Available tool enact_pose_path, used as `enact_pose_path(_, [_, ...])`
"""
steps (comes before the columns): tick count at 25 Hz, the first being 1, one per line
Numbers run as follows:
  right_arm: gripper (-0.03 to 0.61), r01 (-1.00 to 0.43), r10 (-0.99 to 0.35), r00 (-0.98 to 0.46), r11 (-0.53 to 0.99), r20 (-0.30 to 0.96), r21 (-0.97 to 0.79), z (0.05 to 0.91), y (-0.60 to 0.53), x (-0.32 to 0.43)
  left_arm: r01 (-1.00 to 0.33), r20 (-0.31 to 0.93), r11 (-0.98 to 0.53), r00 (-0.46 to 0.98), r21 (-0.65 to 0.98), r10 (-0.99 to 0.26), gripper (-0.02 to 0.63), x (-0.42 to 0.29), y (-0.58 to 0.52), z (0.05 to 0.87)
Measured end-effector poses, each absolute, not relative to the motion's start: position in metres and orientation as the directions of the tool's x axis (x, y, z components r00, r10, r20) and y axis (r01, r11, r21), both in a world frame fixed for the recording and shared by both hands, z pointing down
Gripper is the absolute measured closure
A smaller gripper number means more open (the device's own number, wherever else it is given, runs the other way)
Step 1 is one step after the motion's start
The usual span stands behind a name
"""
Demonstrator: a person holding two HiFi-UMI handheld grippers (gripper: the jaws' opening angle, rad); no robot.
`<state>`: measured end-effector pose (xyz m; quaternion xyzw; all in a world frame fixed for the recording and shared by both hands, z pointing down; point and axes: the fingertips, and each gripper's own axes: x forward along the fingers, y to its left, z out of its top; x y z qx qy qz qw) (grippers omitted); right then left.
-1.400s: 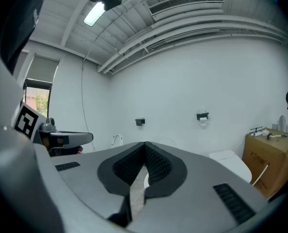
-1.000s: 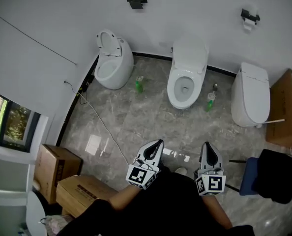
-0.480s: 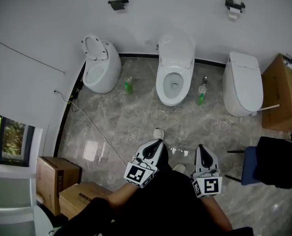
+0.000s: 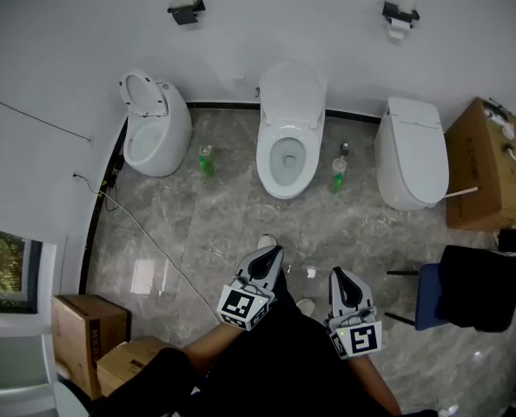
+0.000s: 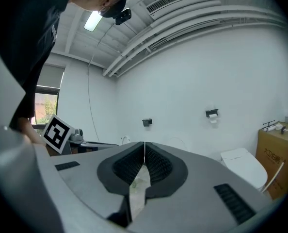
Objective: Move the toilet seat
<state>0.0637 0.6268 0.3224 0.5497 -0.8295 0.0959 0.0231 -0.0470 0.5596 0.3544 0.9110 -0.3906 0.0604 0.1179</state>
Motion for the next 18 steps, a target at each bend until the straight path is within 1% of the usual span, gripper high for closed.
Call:
enact_pose_path(3, [0.548, -0.896, -0.892, -0.436, 0.417, 0.121, -0.155, 0.322, 0.6, 0.05, -0.734, 0.221, -0.649, 0.68, 0.201, -0.699, 0.598, -0.059, 0.53, 0.369])
enact_pose_path(6, [0.548, -0.891, -0.885, -0.445, 0.421, 0.137, -0.172, 0.328, 0.561, 0.04, -0.74, 0.251, -0.627, 0.672, 0.242, -0.697, 0.598, -0.068, 0.494, 0.384])
enact_pose_path(9, [0.548, -0.882, -0.873, -0.462, 0.433, 0.158, -0.188, 0.333, 0.513, 0.025, -0.741, 0.252, -0.624, 0.671, 0.247, -0.698, 0.598, -0.081, 0.45, 0.387])
enact_pose_path(13, [0.548, -0.857, -0.841, -0.508, 0.472, 0.188, -0.204, 0.341, 0.438, -0.003, -0.767, 0.238, -0.594, 0.641, 0.244, -0.73, 0.598, -0.115, 0.382, 0.386])
enact_pose_path(18, [0.548, -0.853, -0.828, -0.52, 0.491, 0.209, -0.178, 0.337, 0.354, -0.03, -0.801, 0.251, -0.547, 0.597, 0.244, -0.762, 0.598, -0.165, 0.305, 0.393])
